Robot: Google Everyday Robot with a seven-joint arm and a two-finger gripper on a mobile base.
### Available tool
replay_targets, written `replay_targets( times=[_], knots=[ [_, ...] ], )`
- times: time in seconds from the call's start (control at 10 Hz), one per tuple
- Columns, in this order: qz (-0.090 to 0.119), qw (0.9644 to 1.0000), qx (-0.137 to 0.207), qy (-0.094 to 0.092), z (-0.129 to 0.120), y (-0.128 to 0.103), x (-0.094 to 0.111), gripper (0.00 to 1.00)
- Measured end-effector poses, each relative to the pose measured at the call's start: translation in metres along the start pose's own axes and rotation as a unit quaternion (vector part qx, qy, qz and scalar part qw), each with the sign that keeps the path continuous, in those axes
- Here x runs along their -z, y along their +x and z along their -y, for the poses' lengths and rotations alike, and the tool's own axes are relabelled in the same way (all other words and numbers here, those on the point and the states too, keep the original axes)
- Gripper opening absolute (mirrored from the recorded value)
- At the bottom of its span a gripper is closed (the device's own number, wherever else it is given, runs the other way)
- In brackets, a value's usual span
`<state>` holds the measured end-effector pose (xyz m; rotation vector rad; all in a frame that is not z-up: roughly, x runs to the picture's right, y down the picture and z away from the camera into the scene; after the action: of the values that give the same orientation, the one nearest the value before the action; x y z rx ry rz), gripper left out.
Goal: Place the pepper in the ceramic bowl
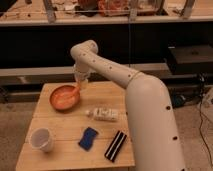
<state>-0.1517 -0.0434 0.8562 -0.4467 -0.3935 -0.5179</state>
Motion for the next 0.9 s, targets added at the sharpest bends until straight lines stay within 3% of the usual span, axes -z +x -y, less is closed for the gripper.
replay_targets(
  times=[0.9],
  knots=[
    [0.019, 0.9998, 0.0, 0.002, 0.009, -0.028, -0.013, 0.0]
  ],
)
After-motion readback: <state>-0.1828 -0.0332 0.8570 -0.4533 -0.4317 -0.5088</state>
